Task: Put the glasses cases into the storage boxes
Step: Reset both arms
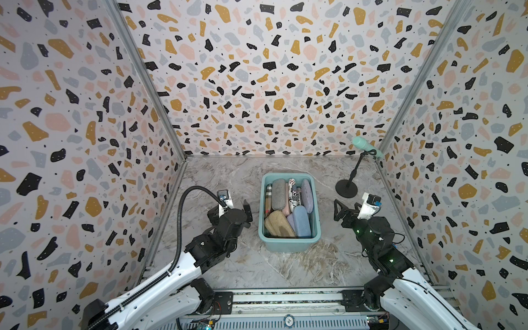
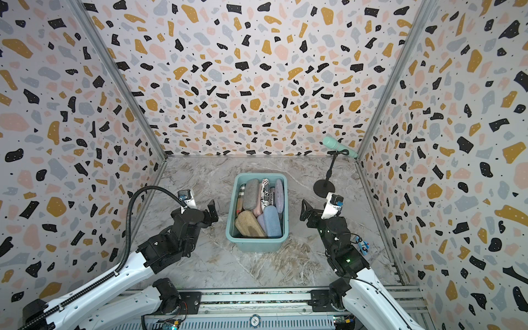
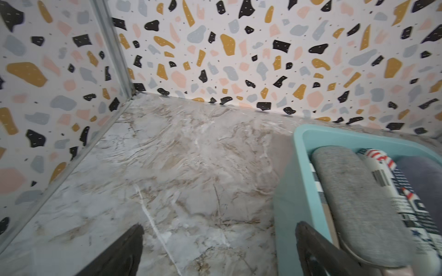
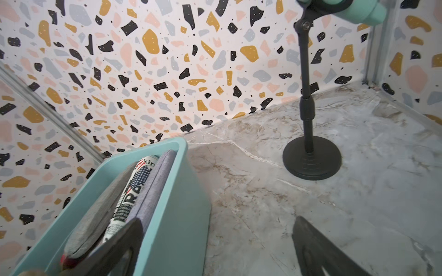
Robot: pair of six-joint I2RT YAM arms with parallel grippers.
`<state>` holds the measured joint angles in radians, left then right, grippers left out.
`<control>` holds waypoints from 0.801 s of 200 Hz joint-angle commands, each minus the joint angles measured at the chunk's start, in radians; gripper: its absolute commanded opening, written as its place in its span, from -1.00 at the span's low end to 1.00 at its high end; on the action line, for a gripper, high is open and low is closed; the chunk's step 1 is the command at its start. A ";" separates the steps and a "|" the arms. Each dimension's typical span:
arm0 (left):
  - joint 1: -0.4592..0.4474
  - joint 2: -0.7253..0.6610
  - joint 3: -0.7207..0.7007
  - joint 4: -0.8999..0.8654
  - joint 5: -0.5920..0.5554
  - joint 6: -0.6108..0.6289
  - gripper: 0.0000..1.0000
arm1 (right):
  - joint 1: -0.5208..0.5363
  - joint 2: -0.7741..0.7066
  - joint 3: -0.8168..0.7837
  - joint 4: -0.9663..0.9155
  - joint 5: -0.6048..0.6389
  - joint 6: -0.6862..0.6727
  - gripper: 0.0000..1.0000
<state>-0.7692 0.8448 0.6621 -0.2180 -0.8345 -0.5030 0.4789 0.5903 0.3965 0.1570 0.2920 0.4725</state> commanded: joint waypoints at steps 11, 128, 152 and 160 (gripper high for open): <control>0.004 -0.076 -0.152 0.303 -0.237 0.232 0.99 | 0.001 -0.025 -0.059 0.234 0.054 -0.205 0.98; 0.542 0.308 -0.557 1.301 0.248 0.464 0.99 | -0.071 0.162 -0.321 0.744 -0.246 -0.647 0.97; 0.550 0.411 -0.500 1.310 0.285 0.516 0.99 | -0.165 0.227 -0.314 0.795 -0.299 -0.600 0.98; 0.559 0.455 -0.529 1.398 0.252 0.501 0.99 | -0.189 0.248 -0.314 0.810 -0.310 -0.586 0.98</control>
<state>-0.2291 1.2255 0.1310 0.9134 -0.6056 -0.0357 0.3546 0.7944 0.0772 0.8528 0.0357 -0.1268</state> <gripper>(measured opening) 0.995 0.989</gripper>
